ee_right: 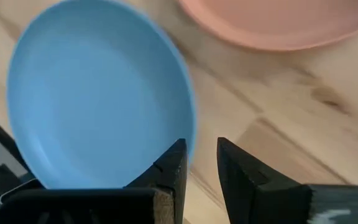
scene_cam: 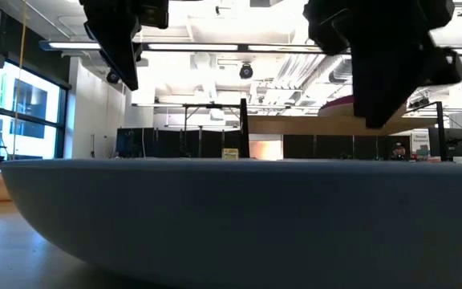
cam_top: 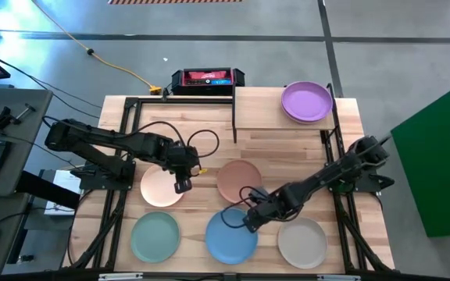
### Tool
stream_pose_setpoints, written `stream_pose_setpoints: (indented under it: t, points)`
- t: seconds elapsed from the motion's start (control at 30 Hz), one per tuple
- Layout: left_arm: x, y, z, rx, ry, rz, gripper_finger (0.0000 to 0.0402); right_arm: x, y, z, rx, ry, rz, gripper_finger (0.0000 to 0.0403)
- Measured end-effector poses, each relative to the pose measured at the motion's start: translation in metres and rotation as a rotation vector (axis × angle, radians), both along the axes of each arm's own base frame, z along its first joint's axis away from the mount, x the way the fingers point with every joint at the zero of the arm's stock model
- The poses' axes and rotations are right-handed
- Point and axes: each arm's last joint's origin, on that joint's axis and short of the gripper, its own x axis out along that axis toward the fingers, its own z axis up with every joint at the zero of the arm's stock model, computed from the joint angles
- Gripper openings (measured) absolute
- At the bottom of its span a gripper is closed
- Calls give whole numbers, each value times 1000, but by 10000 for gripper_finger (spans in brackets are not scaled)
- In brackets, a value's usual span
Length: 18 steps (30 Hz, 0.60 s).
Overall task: Place and stack plates onto a shelf
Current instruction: Stack the blue plate on top of the violet plate on the shelf
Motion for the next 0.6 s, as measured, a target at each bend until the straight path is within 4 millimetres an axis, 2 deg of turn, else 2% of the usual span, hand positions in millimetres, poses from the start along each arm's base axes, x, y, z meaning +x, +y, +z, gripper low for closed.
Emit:
stream_pose_setpoints:
  t: [0.2,0.6]
  points:
    - [0,0,0,2,1,1,117,9,7,-22,10,56,29,68]
    - [0,0,0,2,3,1,117,20,13,-38,-18,102,56,69]
